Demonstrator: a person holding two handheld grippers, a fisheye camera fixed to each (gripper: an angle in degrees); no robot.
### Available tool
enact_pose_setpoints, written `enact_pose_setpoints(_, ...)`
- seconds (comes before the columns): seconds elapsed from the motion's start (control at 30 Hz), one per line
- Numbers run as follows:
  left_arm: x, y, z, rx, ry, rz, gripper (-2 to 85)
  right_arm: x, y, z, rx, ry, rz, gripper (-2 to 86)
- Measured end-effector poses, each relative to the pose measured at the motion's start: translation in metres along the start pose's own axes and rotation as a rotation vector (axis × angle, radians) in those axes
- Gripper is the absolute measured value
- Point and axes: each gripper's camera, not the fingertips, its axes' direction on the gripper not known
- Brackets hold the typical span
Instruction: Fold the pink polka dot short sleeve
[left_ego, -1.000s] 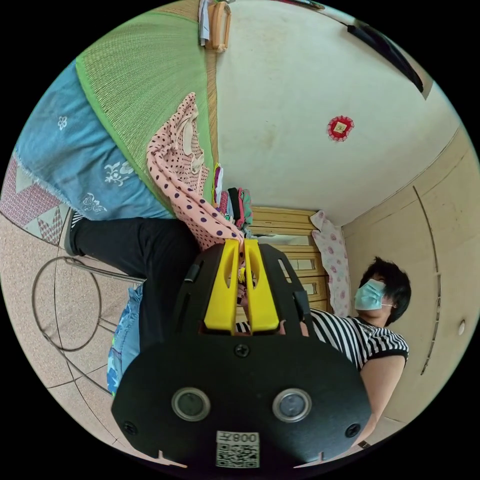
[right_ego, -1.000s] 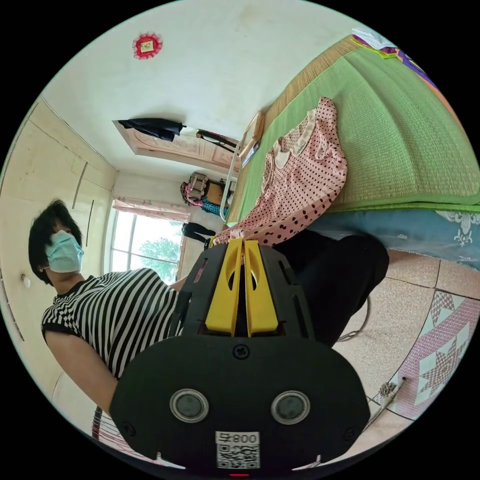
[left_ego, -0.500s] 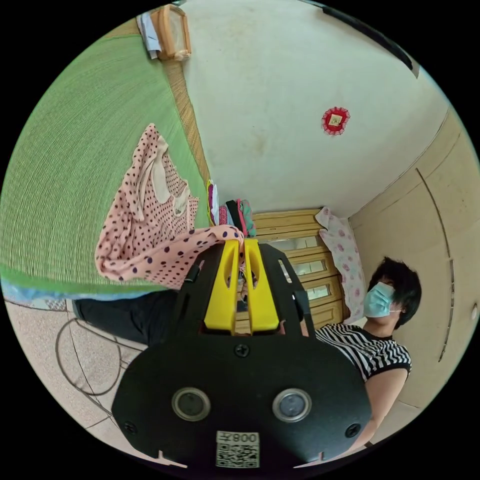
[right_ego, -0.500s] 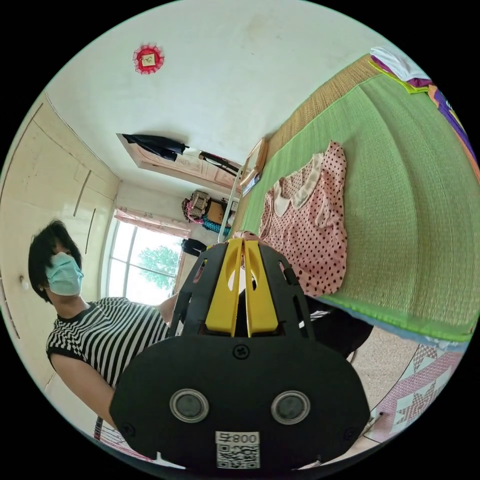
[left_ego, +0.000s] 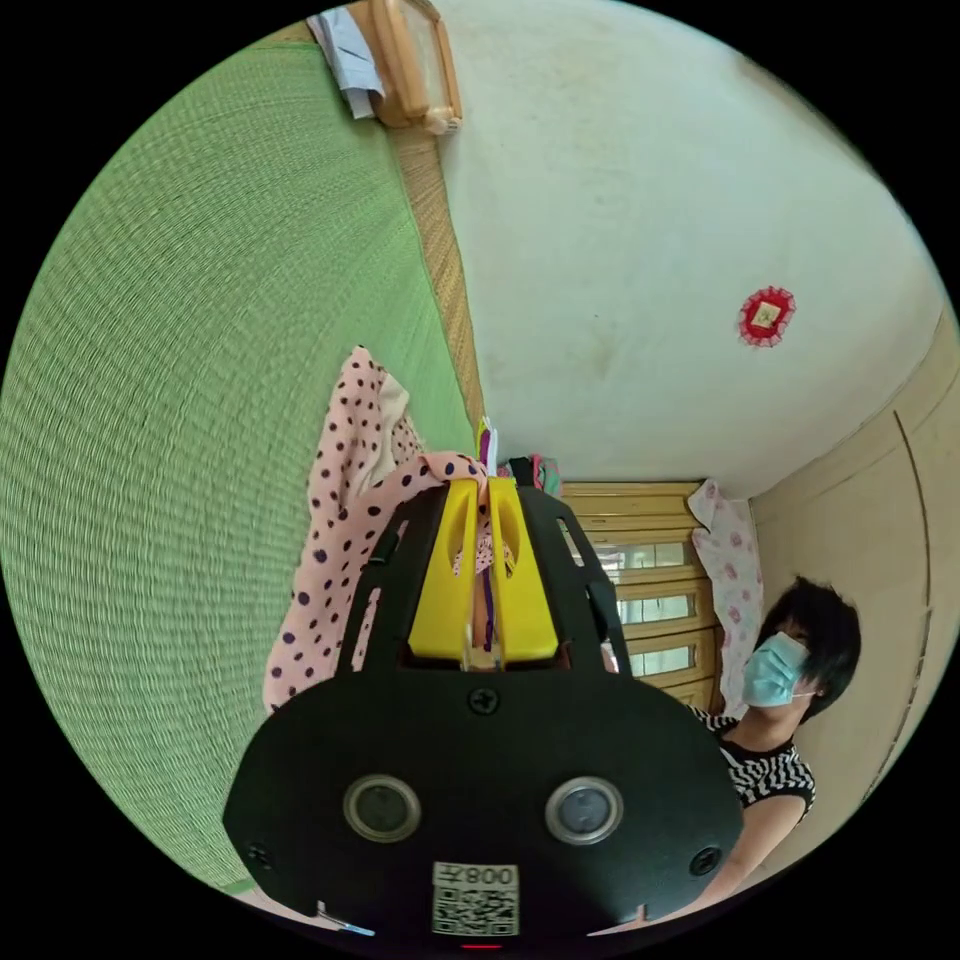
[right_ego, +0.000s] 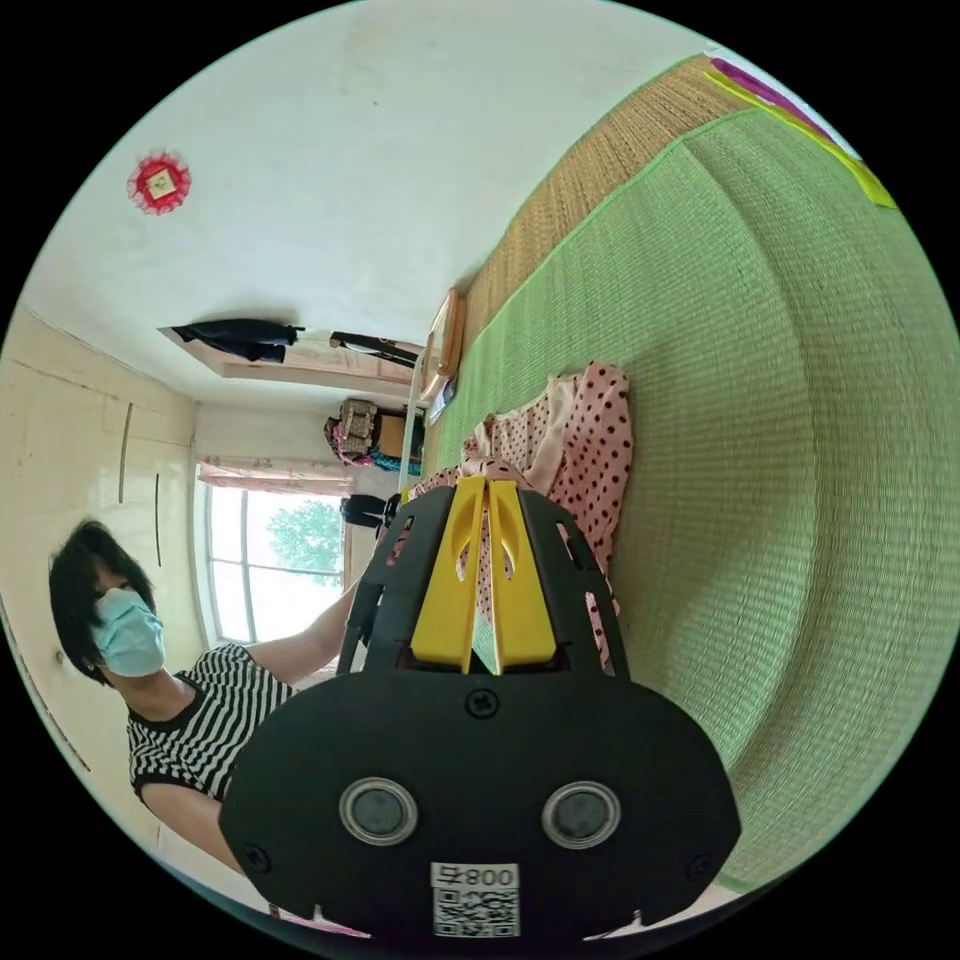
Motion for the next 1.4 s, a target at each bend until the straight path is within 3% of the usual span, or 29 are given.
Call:
enact_pose_setpoints(0.17,-0.022,-0.041,0.018,-0.004,-0.093,-0.077,4.4,0.048,-0.048,0.024,-0.032,0.042,0.085,0.3)
enact_pose_setpoints(0.6,-0.003,-0.055,0.039,0.051,-0.005,-0.01,5.7,0.097,-0.084,0.042,-0.015,0.007,0.11,0.4)
enact_pose_setpoints(0.93,0.017,-0.051,0.033,0.231,0.019,0.029,6.6,0.096,-0.081,0.053,-0.028,0.089,0.064,0.2)
enact_pose_setpoints(1.4,0.031,-0.087,0.09,-0.007,-0.18,0.039,5.9,0.095,-0.086,0.063,0.052,0.081,0.017,0.1)
